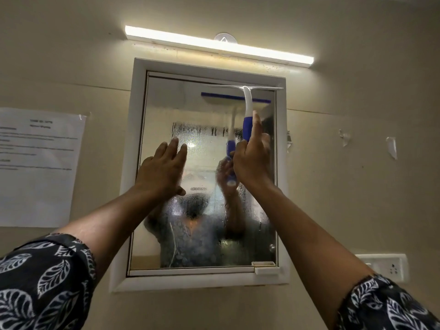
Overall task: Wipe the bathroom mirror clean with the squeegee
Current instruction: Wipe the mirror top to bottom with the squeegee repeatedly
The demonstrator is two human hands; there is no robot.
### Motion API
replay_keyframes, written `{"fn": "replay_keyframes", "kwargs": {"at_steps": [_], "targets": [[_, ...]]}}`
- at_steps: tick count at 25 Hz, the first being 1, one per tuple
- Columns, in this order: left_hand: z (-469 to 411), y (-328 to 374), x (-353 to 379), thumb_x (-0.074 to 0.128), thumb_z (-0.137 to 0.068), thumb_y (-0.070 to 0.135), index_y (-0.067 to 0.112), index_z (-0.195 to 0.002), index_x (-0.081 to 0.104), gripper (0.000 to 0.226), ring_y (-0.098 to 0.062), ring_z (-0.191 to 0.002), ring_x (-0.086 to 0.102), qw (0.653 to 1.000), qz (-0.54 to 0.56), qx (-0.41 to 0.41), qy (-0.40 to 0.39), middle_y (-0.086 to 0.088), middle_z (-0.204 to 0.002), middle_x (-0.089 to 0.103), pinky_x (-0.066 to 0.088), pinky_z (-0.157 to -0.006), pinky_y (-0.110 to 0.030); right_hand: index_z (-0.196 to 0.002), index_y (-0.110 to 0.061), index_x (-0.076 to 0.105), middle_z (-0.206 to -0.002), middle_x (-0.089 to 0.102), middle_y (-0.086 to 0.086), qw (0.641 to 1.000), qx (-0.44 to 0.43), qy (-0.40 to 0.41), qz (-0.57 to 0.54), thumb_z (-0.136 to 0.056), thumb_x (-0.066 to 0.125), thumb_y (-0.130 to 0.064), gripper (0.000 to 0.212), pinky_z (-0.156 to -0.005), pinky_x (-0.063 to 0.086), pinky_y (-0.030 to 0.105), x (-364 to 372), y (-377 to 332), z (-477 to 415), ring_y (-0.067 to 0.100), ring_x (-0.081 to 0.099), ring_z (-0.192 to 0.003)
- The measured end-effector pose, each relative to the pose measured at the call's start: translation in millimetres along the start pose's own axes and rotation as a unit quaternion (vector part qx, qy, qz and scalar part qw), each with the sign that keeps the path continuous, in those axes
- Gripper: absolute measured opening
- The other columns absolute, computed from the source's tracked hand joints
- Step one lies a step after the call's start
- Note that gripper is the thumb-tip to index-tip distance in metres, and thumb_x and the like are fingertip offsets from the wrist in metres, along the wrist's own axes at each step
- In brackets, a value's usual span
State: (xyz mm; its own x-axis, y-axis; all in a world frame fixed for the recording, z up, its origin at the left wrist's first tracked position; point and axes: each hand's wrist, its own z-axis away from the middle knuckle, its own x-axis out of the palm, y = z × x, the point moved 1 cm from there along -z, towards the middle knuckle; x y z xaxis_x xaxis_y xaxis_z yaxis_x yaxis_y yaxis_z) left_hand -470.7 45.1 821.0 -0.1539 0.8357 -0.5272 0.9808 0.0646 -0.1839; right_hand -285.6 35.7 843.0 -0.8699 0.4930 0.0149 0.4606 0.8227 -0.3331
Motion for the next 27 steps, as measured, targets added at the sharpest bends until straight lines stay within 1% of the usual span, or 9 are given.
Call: {"fn": "replay_keyframes", "kwargs": {"at_steps": [5,7,9,15,18,20,22,25,27], "targets": [[0.0,-0.6,2.7,0.076,-0.068,0.049,0.017,-0.150,0.000,0.116,-0.028,-0.146,0.001,1.000,-0.002,0.002,-0.003,-0.006,-0.159,-0.007,0.031,-0.110,-0.045,-0.148,-0.017,0.018,-0.124,0.043,0.019,1.000,0.012,-0.013,0.012,-0.097,0.039,-0.011,0.055,-0.086,0.052,0.040,5.7,3.1,-14.9,0.025,0.054,-0.096],[-0.7,-1.0,3.7,0.076,-0.068,0.049,0.018,-0.150,-0.001,0.117,-0.028,-0.146,0.000,1.000,-0.001,0.002,-0.005,-0.006,-0.159,-0.008,0.030,-0.110,-0.045,-0.148,-0.018,0.016,-0.124,0.043,0.019,1.000,0.015,-0.018,-0.004,-0.097,0.039,-0.012,0.056,-0.087,0.052,0.042,8.2,1.5,-18.4,0.028,0.055,-0.098],[-1.2,-1.4,4.8,0.076,-0.068,0.049,0.018,-0.150,-0.001,0.117,-0.027,-0.146,0.000,1.000,-0.001,0.001,-0.003,-0.005,-0.159,-0.008,0.029,-0.110,-0.045,-0.149,-0.020,0.014,-0.123,0.043,0.017,1.000,0.018,-0.020,-0.011,-0.097,0.039,-0.013,0.058,-0.086,0.052,0.039,10.1,-0.7,-21.1,0.026,0.055,-0.097],[-1.8,-2.2,7.1,0.076,-0.068,0.048,0.019,-0.150,-0.002,0.117,-0.027,-0.146,-0.001,1.000,0.005,-0.003,-0.001,-0.004,-0.159,-0.009,0.028,-0.111,-0.045,-0.149,-0.021,0.012,-0.121,0.041,0.018,0.999,0.025,-0.038,-0.013,-0.098,0.039,-0.014,0.058,-0.085,0.053,0.046,13.3,-1.0,-22.0,0.031,0.058,-0.094],[-1.9,-2.2,7.0,0.076,-0.068,0.048,0.020,-0.150,-0.002,0.117,-0.027,-0.146,-0.002,1.000,0.006,-0.003,-0.003,-0.004,-0.159,-0.009,0.027,-0.111,-0.046,-0.149,-0.024,0.008,-0.108,0.044,0.015,0.999,0.020,-0.047,0.015,-0.098,0.038,-0.016,0.060,-0.082,0.054,0.042,12.0,0.5,-22.8,0.028,0.058,-0.088],[-1.8,-2.1,6.6,0.076,-0.068,0.048,0.019,-0.150,-0.002,0.117,-0.027,-0.146,-0.002,1.000,0.006,-0.002,-0.002,-0.004,-0.159,-0.009,0.028,-0.111,-0.046,-0.149,-0.027,0.004,-0.097,0.048,0.011,0.998,0.016,-0.058,0.033,-0.100,0.035,-0.018,0.059,-0.075,0.051,0.038,8.8,1.8,-22.8,0.024,0.057,-0.082],[-1.7,-2.0,6.4,0.076,-0.068,0.048,0.019,-0.150,-0.002,0.117,-0.027,-0.146,-0.002,1.000,0.006,-0.002,-0.003,-0.004,-0.159,-0.009,0.028,-0.111,-0.046,-0.149,-0.029,0.000,-0.087,0.049,0.005,0.997,0.022,-0.070,0.035,-0.100,0.033,-0.020,0.059,-0.072,0.048,0.038,6.4,2.6,-22.6,0.021,0.056,-0.076],[-1.7,-2.1,6.0,0.077,-0.067,0.048,0.019,-0.150,-0.001,0.117,-0.027,-0.146,-0.001,1.000,0.007,-0.002,-0.003,-0.004,-0.159,-0.007,0.028,-0.111,-0.046,-0.148,-0.032,-0.003,-0.072,0.043,-0.005,0.996,0.042,-0.069,0.049,-0.100,0.033,-0.019,0.061,-0.068,0.047,0.033,5.1,0.3,-26.2,0.014,0.052,-0.069],[-1.8,-2.4,5.8,0.077,-0.067,0.048,0.019,-0.150,0.000,0.117,-0.027,-0.146,-0.001,1.000,0.008,-0.002,-0.004,-0.004,-0.159,-0.007,0.028,-0.111,-0.046,-0.148,-0.034,-0.004,-0.071,0.040,-0.007,0.994,0.054,-0.075,0.056,-0.100,0.032,-0.019,0.062,-0.067,0.046,0.032,3.1,-1.7,-28.3,0.013,0.052,-0.068]]}}
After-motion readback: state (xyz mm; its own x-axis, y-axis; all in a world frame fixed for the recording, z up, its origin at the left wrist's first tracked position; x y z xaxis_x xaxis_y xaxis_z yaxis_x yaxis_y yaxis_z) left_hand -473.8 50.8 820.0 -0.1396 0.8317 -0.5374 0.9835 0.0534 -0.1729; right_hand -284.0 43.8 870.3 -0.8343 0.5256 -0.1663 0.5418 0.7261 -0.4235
